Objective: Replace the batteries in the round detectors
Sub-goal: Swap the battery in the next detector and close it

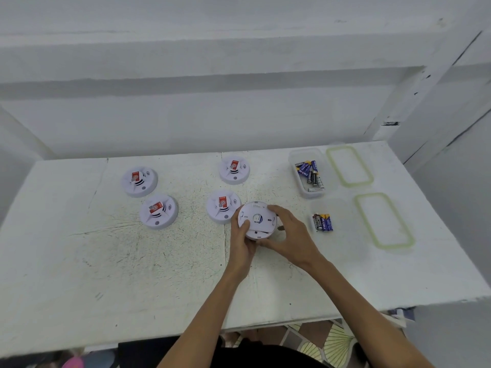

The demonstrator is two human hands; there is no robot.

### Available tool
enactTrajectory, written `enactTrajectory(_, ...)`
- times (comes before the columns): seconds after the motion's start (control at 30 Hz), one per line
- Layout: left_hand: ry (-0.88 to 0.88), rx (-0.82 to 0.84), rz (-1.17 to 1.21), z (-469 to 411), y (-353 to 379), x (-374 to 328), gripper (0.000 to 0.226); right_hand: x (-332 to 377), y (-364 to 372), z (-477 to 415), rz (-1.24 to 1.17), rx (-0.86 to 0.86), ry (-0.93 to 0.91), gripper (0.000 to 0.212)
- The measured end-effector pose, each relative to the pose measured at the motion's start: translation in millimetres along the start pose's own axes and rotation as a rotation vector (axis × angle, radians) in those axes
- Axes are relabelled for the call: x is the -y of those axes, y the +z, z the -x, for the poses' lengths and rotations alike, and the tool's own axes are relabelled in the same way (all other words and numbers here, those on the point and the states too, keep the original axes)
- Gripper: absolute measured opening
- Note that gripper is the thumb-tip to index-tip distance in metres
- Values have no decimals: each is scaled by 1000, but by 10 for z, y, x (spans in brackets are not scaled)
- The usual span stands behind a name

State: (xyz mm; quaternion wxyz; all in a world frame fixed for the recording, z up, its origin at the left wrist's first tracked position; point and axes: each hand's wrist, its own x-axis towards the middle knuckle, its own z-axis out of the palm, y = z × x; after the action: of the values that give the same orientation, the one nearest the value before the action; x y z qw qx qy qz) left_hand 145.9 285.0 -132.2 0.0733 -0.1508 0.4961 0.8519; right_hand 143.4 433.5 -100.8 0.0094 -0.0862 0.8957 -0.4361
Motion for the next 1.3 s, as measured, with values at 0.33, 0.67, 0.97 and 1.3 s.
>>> enactTrajectory(0.33,30,29,-90,15,-4,14,48,-21,-21,8,-146,-56,68,85)
enactTrajectory(0.67,32,11,-169,-11,-15,31,44,8,-44,29,-131,-80,98,83)
enactTrajectory(0.97,47,-26,-116,-12,-29,34,52,32,26,81,-213,-71,129,87)
enactTrajectory(1.3,1,73,-100,-9,-16,27,56,-80,12,78,-198,-95,139,82)
